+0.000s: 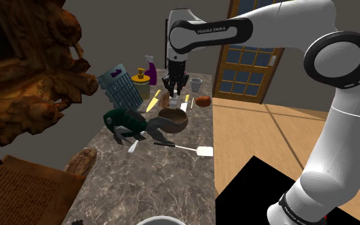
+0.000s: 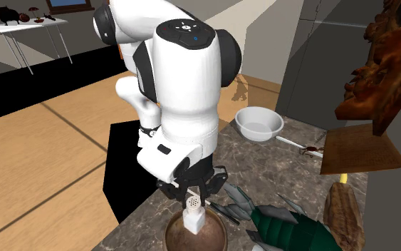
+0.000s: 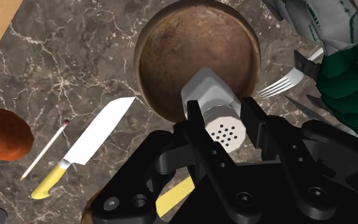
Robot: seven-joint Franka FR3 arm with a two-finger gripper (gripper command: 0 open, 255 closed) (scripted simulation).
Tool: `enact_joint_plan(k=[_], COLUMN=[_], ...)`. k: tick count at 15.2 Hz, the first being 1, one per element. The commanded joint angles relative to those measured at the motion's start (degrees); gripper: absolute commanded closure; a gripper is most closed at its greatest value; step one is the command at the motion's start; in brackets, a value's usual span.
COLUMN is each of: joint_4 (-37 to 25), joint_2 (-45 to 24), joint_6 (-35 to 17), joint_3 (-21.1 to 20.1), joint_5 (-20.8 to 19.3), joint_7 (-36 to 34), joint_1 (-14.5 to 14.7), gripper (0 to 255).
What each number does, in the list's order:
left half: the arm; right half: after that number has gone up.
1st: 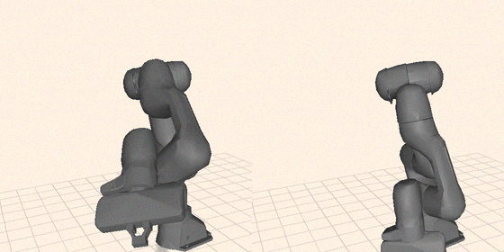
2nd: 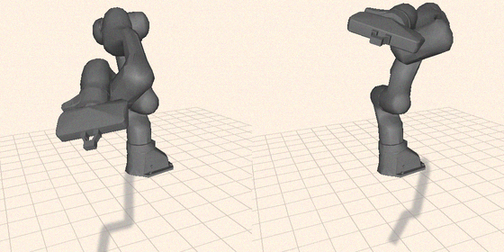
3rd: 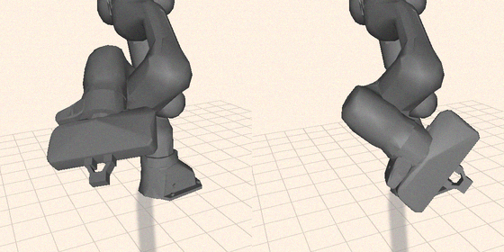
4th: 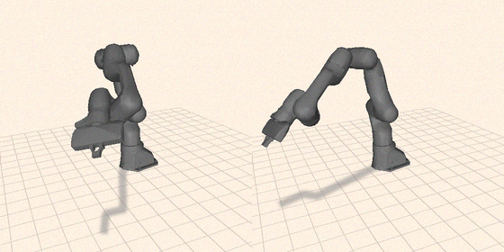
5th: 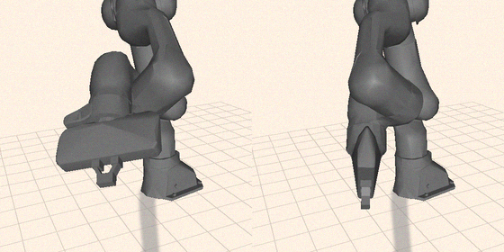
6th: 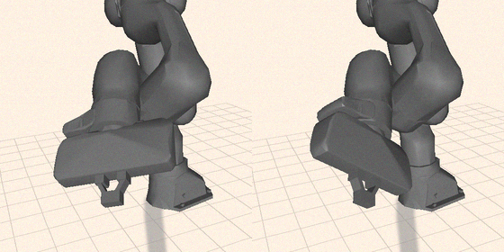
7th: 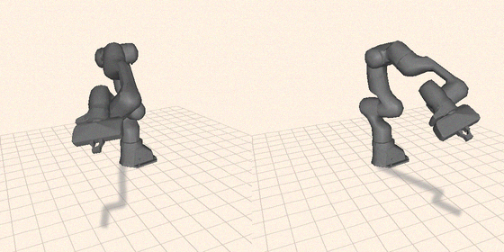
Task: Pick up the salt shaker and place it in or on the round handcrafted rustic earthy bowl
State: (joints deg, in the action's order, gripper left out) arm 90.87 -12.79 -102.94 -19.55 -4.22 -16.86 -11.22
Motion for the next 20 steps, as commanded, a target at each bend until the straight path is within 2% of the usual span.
enact_joint_plan(k=[1, 6, 14, 15, 20], joint_4=[1.8, 5.5, 5.5, 5.5, 5.5], joint_2=[0.1, -0.4, -0.4, -0.4, -0.4], joint_6=[-1.7, -5.9, -5.9, -5.9, -5.9], joint_3=[0.0, 0.1, 0.1, 0.1, 0.1], joint_5=[0.0, -0.2, -0.2, -0.2, -0.2], joint_7=[-0.1, -0.3, -0.3, -0.3, -0.3], joint_1=[0.0, -0.1, -0.1, -0.1, -0.1], gripper=[255, 255, 255, 0, 0])
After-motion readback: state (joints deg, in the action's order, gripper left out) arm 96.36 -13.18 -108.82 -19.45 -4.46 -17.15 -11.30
